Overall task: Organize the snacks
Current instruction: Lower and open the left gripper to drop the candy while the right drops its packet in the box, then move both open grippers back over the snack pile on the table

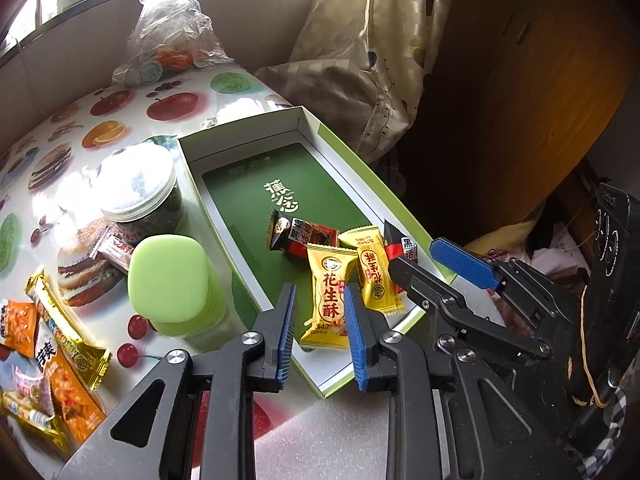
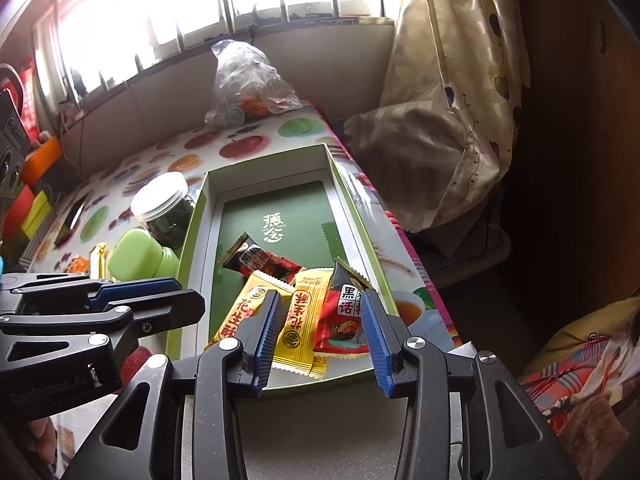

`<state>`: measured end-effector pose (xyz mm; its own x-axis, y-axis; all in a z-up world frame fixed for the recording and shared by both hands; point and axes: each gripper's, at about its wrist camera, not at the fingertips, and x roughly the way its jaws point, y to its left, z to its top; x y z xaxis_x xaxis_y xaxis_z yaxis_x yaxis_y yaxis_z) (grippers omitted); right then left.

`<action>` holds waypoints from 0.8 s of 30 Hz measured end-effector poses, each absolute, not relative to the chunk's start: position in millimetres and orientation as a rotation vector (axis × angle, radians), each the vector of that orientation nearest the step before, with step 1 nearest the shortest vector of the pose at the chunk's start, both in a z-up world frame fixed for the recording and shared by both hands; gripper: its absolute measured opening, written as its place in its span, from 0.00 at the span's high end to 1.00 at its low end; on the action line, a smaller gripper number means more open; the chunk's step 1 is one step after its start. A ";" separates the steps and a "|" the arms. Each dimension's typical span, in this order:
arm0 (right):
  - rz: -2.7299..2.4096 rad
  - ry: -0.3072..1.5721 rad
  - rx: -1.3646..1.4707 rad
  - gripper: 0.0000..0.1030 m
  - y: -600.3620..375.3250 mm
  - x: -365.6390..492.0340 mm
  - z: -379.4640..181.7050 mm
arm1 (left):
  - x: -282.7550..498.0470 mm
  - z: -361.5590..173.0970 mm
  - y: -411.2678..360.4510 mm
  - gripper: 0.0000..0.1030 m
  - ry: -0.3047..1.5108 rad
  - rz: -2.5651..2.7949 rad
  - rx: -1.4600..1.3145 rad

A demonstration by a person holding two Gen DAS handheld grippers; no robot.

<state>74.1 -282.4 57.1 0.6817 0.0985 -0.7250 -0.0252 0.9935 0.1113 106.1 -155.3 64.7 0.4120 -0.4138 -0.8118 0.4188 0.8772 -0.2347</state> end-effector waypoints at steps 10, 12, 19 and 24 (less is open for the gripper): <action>0.076 0.777 0.080 0.58 -262.8 59.3 76.7 | 87.9 80.8 -124.6 0.62 0.962 -0.471 -0.017; 0.083 0.772 0.080 0.58 -257.7 57.2 80.1 | 84.3 83.5 -114.8 0.62 0.951 -0.448 -0.023; 0.124 0.760 0.062 0.57 -232.4 52.6 85.8 | 70.6 87.6 -82.6 0.61 0.916 -0.365 -0.026; 0.158 0.759 0.050 0.56 -213.1 51.7 86.5 | 63.6 87.7 -60.4 0.61 0.898 -0.308 -0.029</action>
<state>51.8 -213.1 86.5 0.7140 0.1609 -0.6814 -0.1246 0.9869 0.1025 63.6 -60.4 87.7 0.5819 -0.2761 -0.7650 0.2519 0.9555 -0.1533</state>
